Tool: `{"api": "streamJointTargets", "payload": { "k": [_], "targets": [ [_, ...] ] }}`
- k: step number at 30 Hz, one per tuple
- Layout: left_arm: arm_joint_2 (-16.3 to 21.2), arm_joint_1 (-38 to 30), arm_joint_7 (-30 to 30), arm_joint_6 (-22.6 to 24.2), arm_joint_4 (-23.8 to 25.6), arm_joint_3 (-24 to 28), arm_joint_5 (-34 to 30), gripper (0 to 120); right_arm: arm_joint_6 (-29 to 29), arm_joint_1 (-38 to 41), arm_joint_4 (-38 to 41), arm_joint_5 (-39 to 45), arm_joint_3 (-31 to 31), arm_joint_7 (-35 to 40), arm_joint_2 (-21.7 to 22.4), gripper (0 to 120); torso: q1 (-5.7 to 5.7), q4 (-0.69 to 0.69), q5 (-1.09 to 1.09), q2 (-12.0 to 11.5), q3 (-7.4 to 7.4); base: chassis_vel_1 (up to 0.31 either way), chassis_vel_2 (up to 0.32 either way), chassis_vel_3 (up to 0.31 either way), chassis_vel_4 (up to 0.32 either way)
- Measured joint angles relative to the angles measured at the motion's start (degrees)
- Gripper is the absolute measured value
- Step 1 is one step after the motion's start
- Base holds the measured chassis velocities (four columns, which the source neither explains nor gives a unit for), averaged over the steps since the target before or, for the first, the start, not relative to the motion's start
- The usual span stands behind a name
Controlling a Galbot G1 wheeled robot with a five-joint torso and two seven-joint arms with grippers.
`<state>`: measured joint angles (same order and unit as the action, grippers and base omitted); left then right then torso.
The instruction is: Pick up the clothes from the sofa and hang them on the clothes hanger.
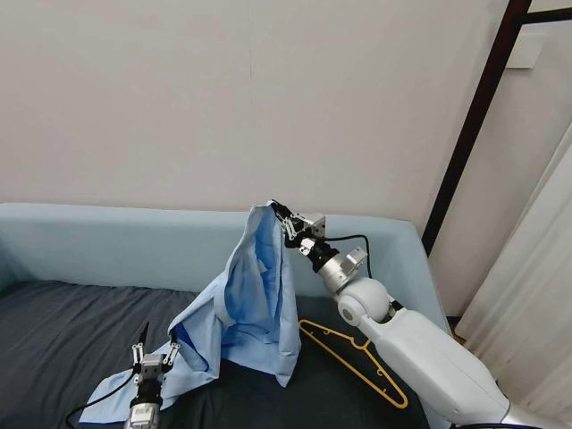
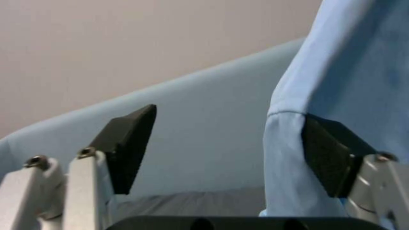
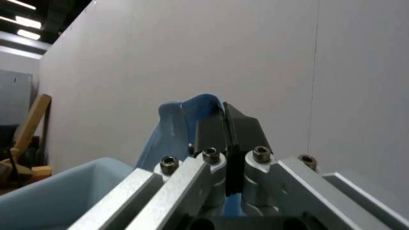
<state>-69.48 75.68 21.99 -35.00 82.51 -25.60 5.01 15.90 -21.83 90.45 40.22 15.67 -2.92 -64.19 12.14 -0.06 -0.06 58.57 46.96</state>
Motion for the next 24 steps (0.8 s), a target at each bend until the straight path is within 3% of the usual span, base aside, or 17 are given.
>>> {"api": "streamJointTargets", "payload": {
  "k": [4,7,9,11,21,24],
  "targets": [
    [-0.01,2.25,-4.26,-3.09,4.44,-0.10,-2.46,98,-0.10,-0.05,0.37,0.00,-0.51,0.27,0.27,0,0.00,-0.02,0.01,0.00,0.00,0.000,0.000,0.000,0.000],
    [-0.18,4.18,-15.62,-7.29,9.11,0.48,-8.89,100,-0.21,-0.05,0.61,-0.02,-0.67,0.57,0.27,0,0.00,-0.02,0.02,0.00,0.00,0.000,0.000,0.000,0.000],
    [-0.24,4.29,-16.84,-7.81,9.49,0.62,-9.39,100,-0.23,-0.01,0.66,-0.02,-0.68,0.58,0.24,0,0.00,-0.02,0.02,0.00,0.00,0.000,0.000,0.000,0.000],
    [-0.93,4.45,-22.18,-9.64,11.09,1.78,-11.58,100,-0.29,0.30,0.72,-0.03,-0.63,0.63,0.18,0,0.00,-0.02,0.03,0.00,0.00,0.000,0.000,0.000,0.000],
    [-4.63,2.32,-26.30,-9.64,8.86,5.08,-10.86,100,-0.33,0.86,0.35,0.07,-0.51,0.83,0.50,0,0.01,-0.02,0.02,0.00,0.00,0.000,0.000,0.000,0.000],
    [-6.93,1.10,-23.72,-8.79,5.41,6.92,-5.86,100,-0.34,1.07,-0.02,0.13,-0.49,0.78,0.55,0,0.01,-0.02,0.02,0.00,0.00,0.000,0.000,0.000,0.000]
  ]
}}
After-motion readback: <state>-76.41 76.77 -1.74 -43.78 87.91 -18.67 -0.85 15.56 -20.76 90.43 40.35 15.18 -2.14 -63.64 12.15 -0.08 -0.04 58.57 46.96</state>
